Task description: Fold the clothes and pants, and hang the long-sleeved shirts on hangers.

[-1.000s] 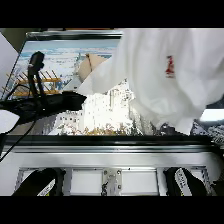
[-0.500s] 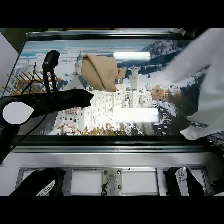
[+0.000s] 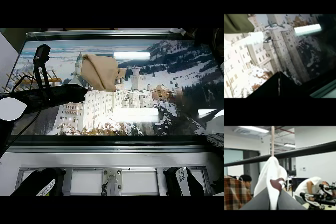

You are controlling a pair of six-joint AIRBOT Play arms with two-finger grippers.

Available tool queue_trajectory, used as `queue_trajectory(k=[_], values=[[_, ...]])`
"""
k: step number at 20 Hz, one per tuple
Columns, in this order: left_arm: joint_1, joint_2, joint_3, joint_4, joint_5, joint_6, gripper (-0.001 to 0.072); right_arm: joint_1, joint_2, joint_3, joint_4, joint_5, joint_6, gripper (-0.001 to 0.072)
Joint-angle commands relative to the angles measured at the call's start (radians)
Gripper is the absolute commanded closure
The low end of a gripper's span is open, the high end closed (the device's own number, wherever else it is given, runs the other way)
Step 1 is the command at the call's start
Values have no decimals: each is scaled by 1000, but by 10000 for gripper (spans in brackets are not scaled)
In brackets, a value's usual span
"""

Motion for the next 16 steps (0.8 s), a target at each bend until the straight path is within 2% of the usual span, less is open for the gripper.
queue_trajectory(k=[1,12,16], values=[[3,-1,1,-1,-1,1,687,-1,-11,56,-3,-64,-27,696],[3,-1,1,-1,-10,2,687,-4,-9,61,-3,-127,-27,695],[3,-1,1,0,-20,1,687,-61,-24,61,-3,-142,-23,696]])
